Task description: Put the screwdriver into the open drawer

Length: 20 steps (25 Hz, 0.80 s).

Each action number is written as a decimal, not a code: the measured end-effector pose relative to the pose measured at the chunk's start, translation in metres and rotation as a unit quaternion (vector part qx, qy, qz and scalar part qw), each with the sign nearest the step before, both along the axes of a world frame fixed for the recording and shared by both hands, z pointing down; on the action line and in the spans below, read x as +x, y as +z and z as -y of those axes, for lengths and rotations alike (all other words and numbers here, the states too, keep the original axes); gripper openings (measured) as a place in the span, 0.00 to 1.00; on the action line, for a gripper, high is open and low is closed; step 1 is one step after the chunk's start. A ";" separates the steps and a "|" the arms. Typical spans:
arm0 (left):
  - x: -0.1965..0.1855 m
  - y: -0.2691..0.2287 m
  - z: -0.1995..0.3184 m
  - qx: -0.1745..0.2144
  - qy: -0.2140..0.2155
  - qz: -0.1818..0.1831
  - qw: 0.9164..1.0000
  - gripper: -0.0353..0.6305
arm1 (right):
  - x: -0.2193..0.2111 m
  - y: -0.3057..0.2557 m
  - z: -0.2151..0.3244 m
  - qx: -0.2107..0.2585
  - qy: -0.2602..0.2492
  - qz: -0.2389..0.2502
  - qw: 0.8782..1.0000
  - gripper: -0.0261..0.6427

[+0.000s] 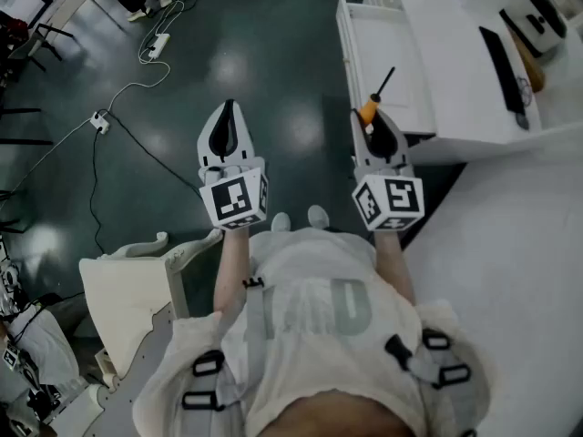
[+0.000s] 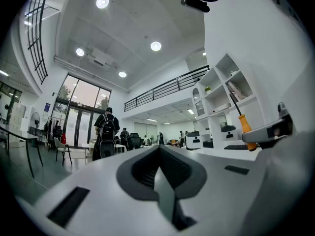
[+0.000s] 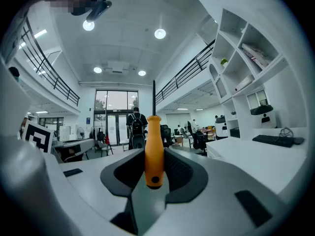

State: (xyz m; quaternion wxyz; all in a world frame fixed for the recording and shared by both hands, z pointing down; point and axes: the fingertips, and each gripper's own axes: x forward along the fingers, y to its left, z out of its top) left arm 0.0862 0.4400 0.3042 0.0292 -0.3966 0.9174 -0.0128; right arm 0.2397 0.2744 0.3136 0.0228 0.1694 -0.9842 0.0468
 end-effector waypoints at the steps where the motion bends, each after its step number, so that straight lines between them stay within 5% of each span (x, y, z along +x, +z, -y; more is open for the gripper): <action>1: -0.001 0.000 0.001 -0.001 0.001 0.001 1.000 0.06 | 0.000 0.001 0.002 0.001 0.003 -0.001 1.000 0.22; 20: -0.028 0.005 -0.019 0.001 0.025 0.003 1.000 0.06 | -0.012 0.012 -0.016 -0.029 0.029 0.005 0.999 0.22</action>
